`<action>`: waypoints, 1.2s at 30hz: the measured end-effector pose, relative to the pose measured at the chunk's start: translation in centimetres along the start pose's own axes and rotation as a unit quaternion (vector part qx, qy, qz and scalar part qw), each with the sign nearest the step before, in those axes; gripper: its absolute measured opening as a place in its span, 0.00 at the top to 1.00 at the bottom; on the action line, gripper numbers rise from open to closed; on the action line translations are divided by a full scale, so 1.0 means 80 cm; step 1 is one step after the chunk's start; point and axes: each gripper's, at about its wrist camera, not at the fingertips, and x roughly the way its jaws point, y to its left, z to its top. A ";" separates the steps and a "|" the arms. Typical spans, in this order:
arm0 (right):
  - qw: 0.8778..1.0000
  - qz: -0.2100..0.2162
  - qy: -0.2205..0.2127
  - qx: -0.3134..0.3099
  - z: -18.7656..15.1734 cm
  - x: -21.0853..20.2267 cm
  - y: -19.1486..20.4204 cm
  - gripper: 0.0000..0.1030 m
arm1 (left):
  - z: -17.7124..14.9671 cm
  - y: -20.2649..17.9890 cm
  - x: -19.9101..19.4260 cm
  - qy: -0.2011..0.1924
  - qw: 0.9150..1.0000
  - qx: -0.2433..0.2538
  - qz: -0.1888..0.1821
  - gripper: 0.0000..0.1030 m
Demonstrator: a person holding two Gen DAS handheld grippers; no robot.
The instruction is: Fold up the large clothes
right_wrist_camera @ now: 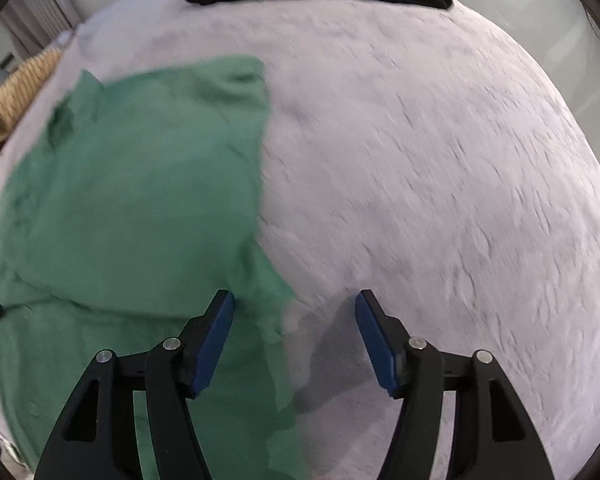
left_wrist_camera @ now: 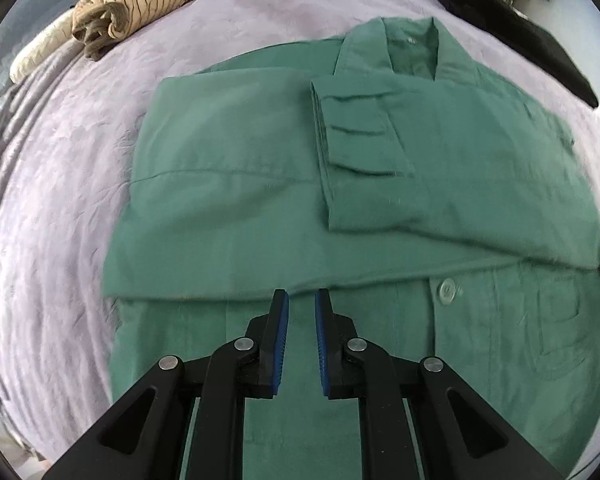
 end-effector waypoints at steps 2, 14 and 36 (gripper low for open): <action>1.000 0.005 0.006 0.021 -0.006 -0.001 -0.016 0.35 | -0.005 -0.005 0.003 0.006 1.000 -0.001 0.001 0.86; 0.990 0.123 0.024 0.062 -0.042 -0.033 -0.041 0.32 | -0.046 -0.025 -0.022 0.016 0.999 -0.026 0.016 0.00; 0.978 0.201 0.033 0.038 -0.066 -0.082 -0.014 0.00 | -0.103 -0.065 -0.078 0.054 0.997 -0.048 0.041 0.00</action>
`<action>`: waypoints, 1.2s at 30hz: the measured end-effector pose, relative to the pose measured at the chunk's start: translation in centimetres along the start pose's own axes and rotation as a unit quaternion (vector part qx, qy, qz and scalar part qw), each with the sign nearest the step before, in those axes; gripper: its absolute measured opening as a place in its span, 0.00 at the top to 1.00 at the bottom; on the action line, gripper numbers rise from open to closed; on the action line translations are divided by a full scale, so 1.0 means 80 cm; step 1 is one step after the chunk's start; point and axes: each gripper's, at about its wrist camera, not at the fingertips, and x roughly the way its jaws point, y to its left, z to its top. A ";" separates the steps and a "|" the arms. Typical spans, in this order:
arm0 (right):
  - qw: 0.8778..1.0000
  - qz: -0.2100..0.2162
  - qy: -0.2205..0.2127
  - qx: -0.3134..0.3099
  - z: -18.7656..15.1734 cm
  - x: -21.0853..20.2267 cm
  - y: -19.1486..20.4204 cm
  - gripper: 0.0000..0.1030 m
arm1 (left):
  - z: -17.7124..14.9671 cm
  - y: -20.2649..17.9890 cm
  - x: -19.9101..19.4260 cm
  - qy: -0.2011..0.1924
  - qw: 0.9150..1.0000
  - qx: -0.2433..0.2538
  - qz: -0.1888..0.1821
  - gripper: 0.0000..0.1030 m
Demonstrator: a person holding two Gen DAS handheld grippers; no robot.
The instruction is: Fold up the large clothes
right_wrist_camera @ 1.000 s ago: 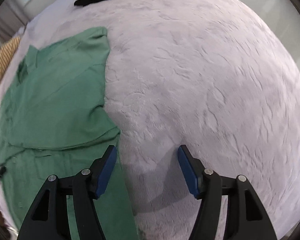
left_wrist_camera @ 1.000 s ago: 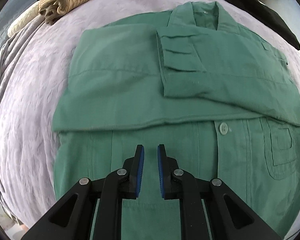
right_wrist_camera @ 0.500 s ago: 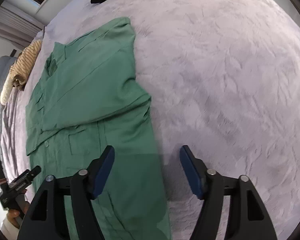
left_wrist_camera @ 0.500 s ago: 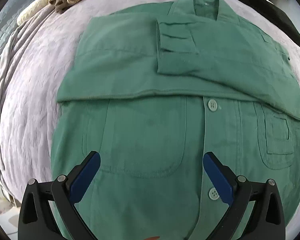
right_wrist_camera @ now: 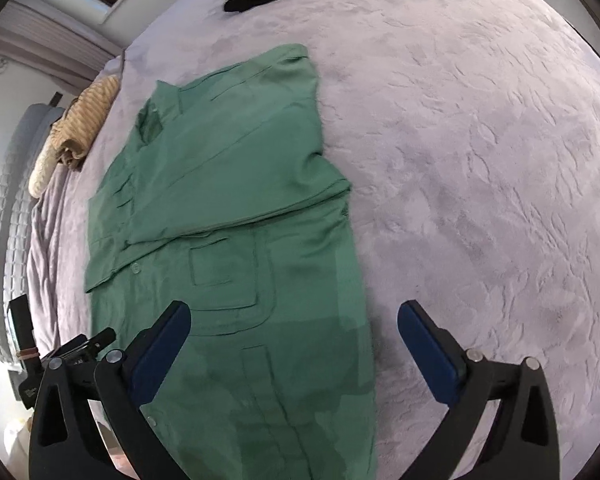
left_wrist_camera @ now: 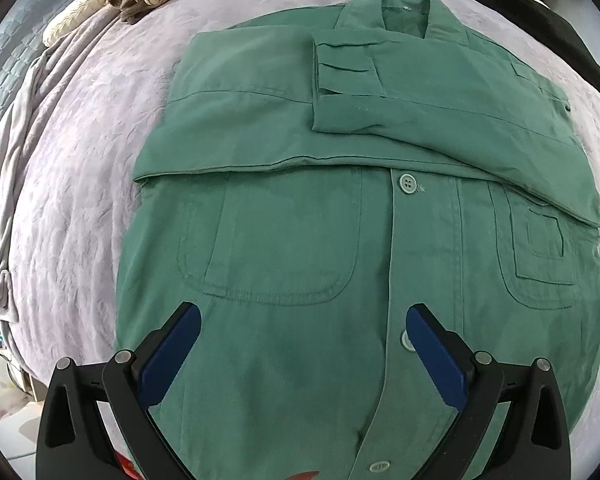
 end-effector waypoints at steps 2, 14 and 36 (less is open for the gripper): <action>1.000 0.005 0.004 -0.004 -0.001 -0.003 0.008 0.00 | -0.004 0.000 -0.008 0.001 1.000 0.000 0.005 0.00; 0.998 0.042 0.046 0.011 -0.012 -0.008 0.023 0.00 | -0.020 0.021 -0.037 0.009 1.000 -0.011 0.024 0.00; 0.996 0.052 0.064 0.026 -0.030 -0.021 0.061 0.00 | -0.047 0.052 -0.057 0.012 1.000 -0.014 -0.002 0.00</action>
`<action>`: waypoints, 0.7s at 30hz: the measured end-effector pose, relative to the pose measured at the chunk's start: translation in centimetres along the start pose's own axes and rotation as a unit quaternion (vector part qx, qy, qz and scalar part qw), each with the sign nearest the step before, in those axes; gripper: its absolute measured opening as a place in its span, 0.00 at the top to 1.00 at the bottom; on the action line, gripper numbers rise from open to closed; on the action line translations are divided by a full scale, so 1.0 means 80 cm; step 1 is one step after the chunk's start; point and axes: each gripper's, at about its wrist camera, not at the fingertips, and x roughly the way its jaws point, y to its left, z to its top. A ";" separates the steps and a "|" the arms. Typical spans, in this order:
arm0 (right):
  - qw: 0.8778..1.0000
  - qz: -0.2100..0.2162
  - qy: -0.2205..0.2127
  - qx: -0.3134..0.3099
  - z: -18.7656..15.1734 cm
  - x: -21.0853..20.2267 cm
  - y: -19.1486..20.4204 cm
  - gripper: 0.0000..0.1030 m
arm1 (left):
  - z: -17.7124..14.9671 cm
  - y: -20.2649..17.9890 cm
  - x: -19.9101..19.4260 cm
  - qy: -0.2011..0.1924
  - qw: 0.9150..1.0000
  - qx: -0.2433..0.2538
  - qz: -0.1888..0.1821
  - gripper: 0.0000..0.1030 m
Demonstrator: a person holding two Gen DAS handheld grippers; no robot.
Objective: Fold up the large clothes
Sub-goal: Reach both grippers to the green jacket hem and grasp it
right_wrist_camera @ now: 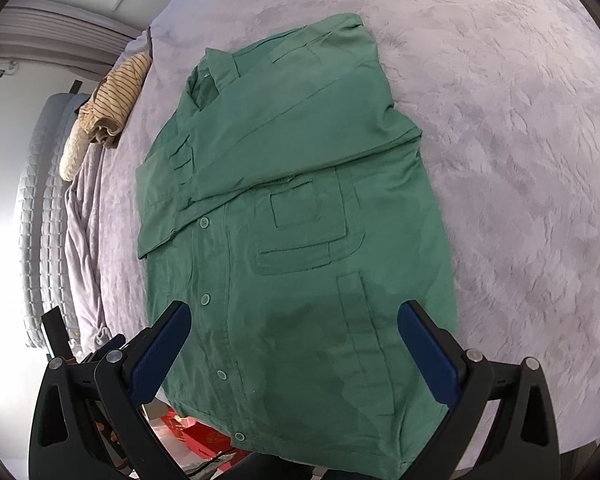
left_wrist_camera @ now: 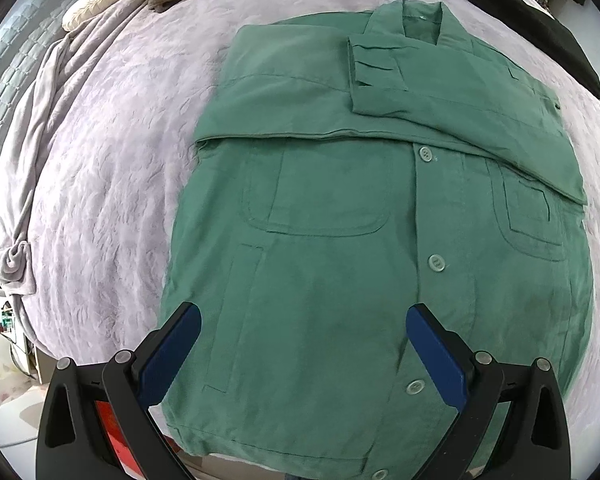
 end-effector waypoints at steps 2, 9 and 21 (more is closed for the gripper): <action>1.000 -0.001 0.004 0.010 -0.010 0.007 0.004 0.00 | -0.007 0.009 0.002 0.002 1.000 0.003 -0.003 0.00; 0.999 0.001 0.024 0.037 -0.060 0.044 0.026 0.00 | -0.035 0.049 0.018 0.014 1.000 0.014 -0.015 0.00; 0.998 -0.024 0.020 0.059 -0.134 0.059 0.031 0.00 | -0.097 0.134 0.057 0.059 0.996 0.014 -0.069 0.00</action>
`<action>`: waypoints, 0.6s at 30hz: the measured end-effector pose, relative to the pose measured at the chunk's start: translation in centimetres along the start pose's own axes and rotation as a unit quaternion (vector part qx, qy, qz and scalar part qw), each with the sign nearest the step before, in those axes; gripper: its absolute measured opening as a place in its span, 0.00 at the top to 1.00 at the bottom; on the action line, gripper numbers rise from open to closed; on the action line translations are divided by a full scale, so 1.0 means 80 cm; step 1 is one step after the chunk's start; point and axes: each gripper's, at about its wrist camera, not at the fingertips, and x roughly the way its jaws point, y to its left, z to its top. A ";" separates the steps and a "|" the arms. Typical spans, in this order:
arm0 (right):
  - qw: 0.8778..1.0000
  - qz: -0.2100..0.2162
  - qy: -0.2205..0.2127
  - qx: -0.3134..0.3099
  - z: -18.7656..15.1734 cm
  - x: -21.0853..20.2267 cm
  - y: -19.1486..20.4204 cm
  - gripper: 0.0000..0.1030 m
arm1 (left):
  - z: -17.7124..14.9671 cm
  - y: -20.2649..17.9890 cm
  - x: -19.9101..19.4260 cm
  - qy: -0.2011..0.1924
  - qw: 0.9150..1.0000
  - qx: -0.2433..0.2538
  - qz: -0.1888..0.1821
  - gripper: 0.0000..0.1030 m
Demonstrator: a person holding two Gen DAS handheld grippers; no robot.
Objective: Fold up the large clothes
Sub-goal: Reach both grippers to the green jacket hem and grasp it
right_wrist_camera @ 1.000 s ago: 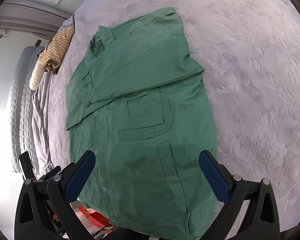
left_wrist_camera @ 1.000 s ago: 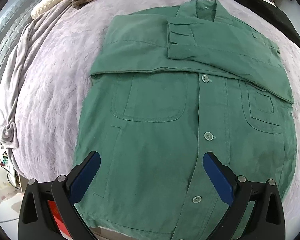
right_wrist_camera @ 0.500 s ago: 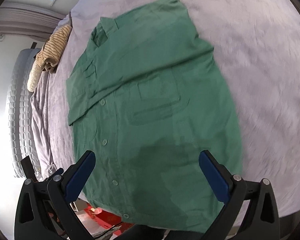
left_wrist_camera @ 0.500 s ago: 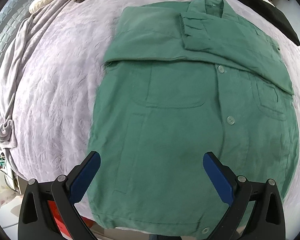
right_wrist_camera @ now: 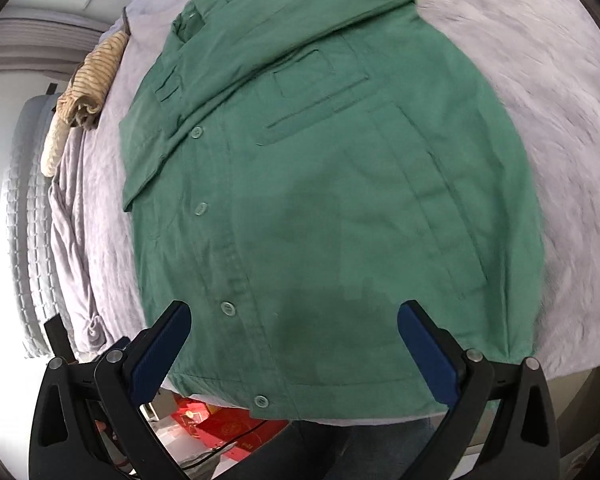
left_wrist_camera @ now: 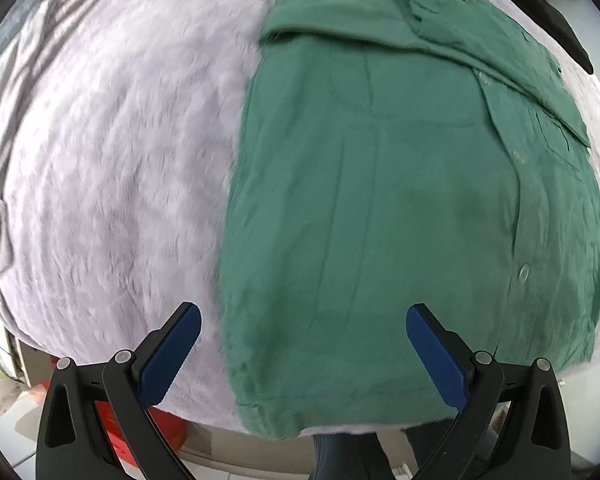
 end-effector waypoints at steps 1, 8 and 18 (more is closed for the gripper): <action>1.000 -0.004 -0.001 0.003 -0.004 -0.001 -0.005 0.00 | -0.004 0.008 0.005 0.009 1.000 -0.001 -0.014 0.00; 0.995 -0.092 -0.026 0.022 -0.028 -0.021 -0.073 0.00 | -0.029 0.050 0.036 0.057 0.994 -0.030 -0.093 0.00; 0.990 -0.055 0.002 0.131 -0.051 0.001 -0.180 0.00 | -0.037 0.020 0.068 0.089 0.987 0.005 -0.132 0.00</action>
